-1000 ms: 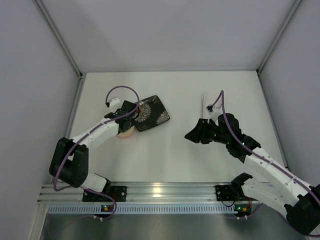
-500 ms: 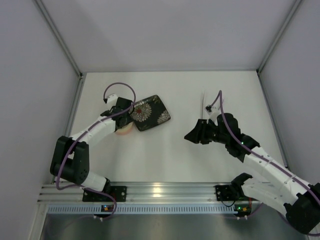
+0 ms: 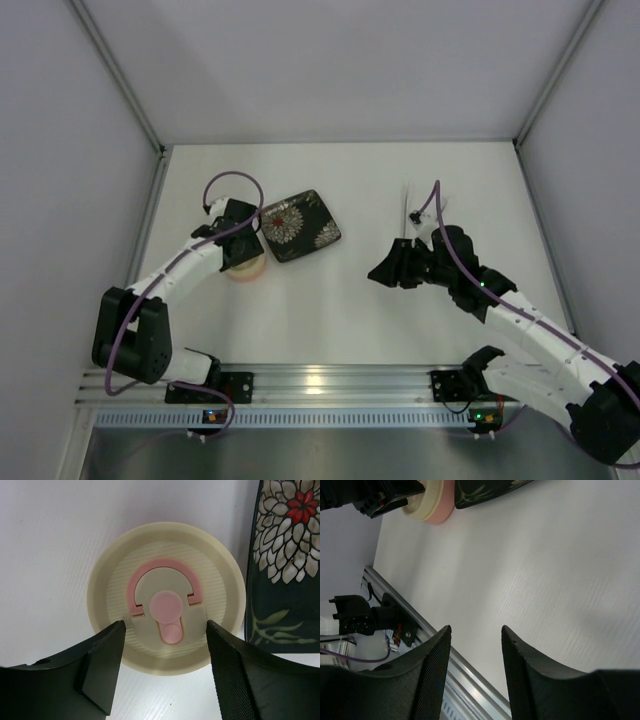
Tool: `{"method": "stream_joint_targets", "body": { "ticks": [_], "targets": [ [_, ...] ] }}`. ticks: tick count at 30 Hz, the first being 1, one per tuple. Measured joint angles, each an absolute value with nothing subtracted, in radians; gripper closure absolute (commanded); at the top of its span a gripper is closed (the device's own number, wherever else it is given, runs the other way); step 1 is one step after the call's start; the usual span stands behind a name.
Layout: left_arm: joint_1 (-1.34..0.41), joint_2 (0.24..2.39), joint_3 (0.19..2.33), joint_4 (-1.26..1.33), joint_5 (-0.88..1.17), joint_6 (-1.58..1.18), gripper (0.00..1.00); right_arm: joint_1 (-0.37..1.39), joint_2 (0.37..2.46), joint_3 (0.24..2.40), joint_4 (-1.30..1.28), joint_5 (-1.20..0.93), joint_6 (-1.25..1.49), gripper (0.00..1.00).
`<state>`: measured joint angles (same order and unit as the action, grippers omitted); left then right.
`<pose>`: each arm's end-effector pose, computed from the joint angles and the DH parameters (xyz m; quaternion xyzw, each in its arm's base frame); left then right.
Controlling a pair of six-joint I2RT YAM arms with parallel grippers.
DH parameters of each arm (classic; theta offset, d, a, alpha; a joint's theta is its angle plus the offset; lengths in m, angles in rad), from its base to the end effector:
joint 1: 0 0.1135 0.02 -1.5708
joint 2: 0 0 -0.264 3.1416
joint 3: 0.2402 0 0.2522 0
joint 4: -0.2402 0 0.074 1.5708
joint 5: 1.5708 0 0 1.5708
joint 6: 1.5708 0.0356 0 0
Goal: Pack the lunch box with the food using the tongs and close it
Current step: Move the packing box to the center of the board, then reset both arms
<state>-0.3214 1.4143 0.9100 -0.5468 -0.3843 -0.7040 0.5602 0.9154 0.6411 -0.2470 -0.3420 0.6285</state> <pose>0.2656 -0.0744 0.2156 -0.2285 0.9220 0.0371 0.3103 0.1668 0.1187 0.2606 -0.0561 0.8552 0.3985 0.3266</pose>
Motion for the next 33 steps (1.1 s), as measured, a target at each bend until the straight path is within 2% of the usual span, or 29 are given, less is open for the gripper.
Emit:
{"method": "stream_joint_targets", "body": {
  "ticks": [5,14,19,25,30,31,32,33],
  "targets": [
    [-0.319,1.391,0.91,-0.608,-0.347,-0.702,0.23,0.56,0.933,0.641,-0.247,-0.342,0.628,0.54],
    [-0.319,1.319,0.918,-0.714,-0.31,-0.68,0.21,0.56,0.939,0.642,-0.247,-0.337,0.628,0.52],
    [-0.319,1.271,1.036,-0.776,-0.294,-0.661,0.21,0.56,0.947,0.654,-0.251,-0.327,0.622,0.51],
    [-0.319,1.223,1.153,-0.788,-0.274,-0.623,0.14,0.56,0.96,0.692,-0.259,-0.308,0.612,0.48],
    [-0.319,1.181,1.221,-0.787,-0.272,-0.55,0.07,0.56,0.96,0.769,-0.278,-0.275,0.588,0.35],
    [-0.319,1.172,1.231,-0.785,-0.268,-0.535,0.07,0.56,0.96,0.788,-0.282,-0.267,0.582,0.3],
    [-0.319,1.164,1.238,-0.78,-0.265,-0.518,0.07,0.56,0.96,0.807,-0.285,-0.258,0.576,0.19],
    [-0.319,1.153,1.242,-0.772,-0.255,-0.498,0.05,0.56,0.96,0.828,-0.289,-0.247,0.569,0.13]
  ]
}}
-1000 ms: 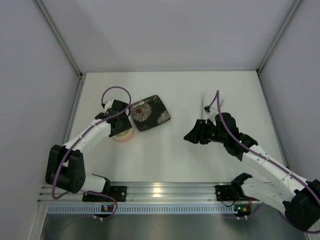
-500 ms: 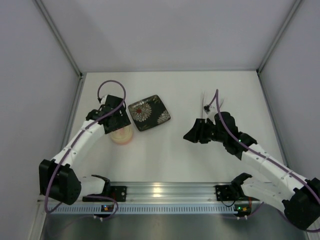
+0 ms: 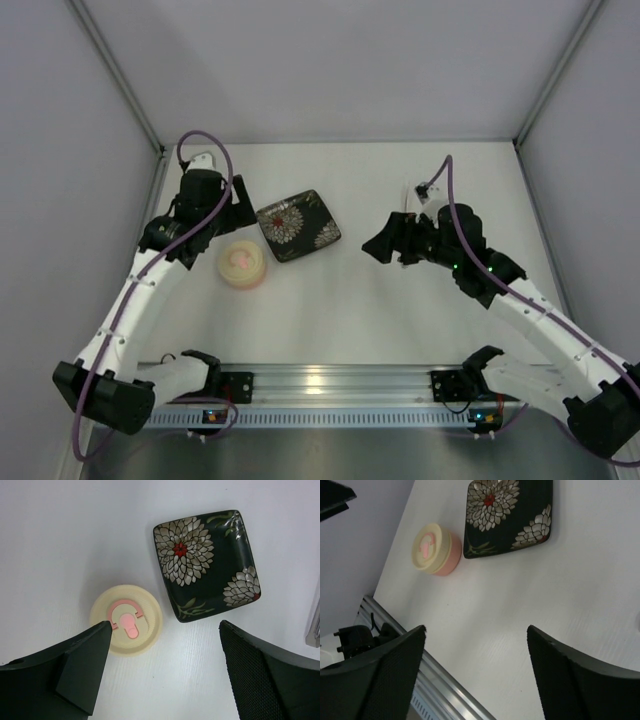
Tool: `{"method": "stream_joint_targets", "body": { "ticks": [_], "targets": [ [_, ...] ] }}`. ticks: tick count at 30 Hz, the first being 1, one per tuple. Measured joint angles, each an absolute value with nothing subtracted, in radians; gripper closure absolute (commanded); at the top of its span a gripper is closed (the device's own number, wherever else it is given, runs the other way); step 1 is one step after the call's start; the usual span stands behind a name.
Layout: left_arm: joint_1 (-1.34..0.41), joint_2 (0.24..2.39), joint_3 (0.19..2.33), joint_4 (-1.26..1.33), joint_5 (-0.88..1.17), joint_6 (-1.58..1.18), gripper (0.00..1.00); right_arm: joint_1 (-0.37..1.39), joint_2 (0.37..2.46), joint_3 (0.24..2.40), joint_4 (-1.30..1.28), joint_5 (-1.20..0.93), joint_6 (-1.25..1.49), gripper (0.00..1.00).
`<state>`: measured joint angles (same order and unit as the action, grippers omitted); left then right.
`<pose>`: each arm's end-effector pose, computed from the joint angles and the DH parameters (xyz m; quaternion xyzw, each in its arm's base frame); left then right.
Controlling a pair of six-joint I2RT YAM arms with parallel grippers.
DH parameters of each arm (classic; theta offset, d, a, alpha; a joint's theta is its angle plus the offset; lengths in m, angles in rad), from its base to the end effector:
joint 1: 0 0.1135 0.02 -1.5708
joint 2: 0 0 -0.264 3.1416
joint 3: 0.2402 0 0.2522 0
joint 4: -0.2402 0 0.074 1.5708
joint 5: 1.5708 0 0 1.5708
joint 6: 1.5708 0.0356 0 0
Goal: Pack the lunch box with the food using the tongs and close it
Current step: Reset both arms
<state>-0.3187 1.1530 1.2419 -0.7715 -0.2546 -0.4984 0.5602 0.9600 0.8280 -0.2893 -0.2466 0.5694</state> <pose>0.2266 -0.0653 0.3679 -0.1347 0.8872 -0.0641 0.4366 0.1804 0.1234 0.3126 -0.0630 0.8333 0.3760 0.4005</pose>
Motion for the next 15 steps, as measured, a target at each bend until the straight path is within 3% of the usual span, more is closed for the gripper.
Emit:
{"method": "stream_joint_targets", "body": {
  "ticks": [2,15],
  "targets": [
    [-0.319,1.135,1.242,-0.751,-0.236,-0.464,0.03,0.56,0.96,0.864,-0.299,-0.224,0.561,0.01],
    [-0.319,0.919,1.079,-0.561,-0.141,-0.308,0.01,0.56,0.889,0.937,-0.349,-0.062,0.524,0.0]
  ]
}}
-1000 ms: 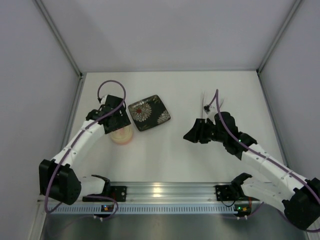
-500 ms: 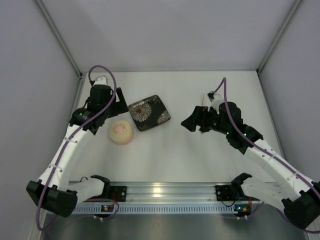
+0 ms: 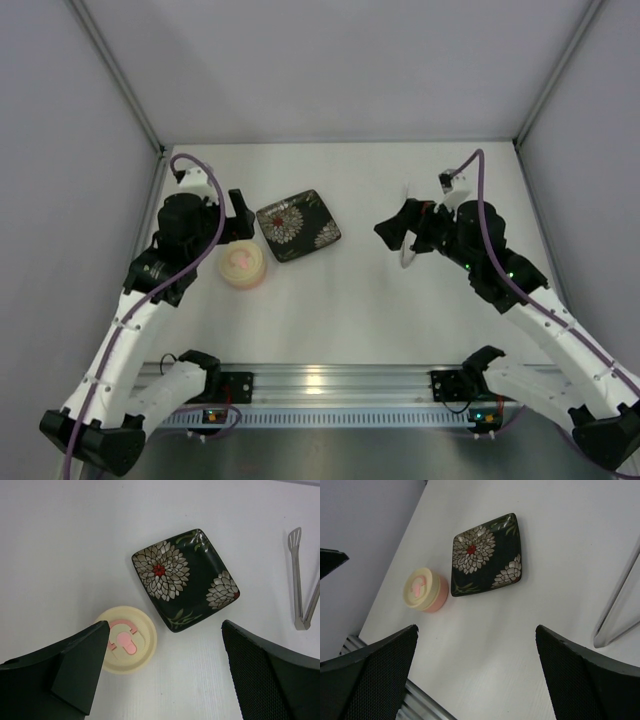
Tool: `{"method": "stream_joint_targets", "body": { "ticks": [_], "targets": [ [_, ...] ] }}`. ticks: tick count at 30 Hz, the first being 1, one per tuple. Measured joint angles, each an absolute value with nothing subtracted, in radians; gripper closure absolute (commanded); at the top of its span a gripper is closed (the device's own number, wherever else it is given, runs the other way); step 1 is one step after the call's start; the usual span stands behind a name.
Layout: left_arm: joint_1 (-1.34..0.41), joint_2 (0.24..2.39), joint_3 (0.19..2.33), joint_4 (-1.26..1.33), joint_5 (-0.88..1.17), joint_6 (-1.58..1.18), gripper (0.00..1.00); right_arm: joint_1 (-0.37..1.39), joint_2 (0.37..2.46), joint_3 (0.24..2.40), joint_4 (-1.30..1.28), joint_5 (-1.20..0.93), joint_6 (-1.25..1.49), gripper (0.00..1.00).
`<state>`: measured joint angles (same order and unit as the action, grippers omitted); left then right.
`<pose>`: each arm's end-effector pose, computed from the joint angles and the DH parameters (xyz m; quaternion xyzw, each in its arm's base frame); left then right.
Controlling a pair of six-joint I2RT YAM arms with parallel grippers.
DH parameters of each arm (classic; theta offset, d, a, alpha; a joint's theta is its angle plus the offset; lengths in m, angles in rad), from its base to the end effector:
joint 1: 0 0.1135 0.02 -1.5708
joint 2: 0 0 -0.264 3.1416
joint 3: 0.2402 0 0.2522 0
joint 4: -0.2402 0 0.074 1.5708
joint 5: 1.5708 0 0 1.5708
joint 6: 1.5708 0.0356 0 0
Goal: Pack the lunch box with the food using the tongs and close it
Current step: Reset both arms
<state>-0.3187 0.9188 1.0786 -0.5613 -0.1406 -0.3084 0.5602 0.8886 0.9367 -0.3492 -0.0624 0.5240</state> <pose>0.1845 -0.0556 0.3789 -0.0345 0.8320 -0.1141 0.5418 0.1682 0.1081 0.3576 -0.0331 0.8043 0.3273 0.4948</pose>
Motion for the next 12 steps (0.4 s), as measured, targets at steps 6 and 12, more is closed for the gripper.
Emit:
{"method": "stream_joint_targets", "body": {
  "ticks": [6,12],
  "targets": [
    [-0.319,0.881,1.01,-0.538,-0.128,-0.291,0.01,0.56,0.857,0.937,-0.36,-0.03,0.524,0.0],
    [-0.319,0.867,1.003,-0.522,-0.126,-0.285,0.01,0.56,0.858,0.937,-0.365,-0.02,0.524,0.0]
  ]
}}
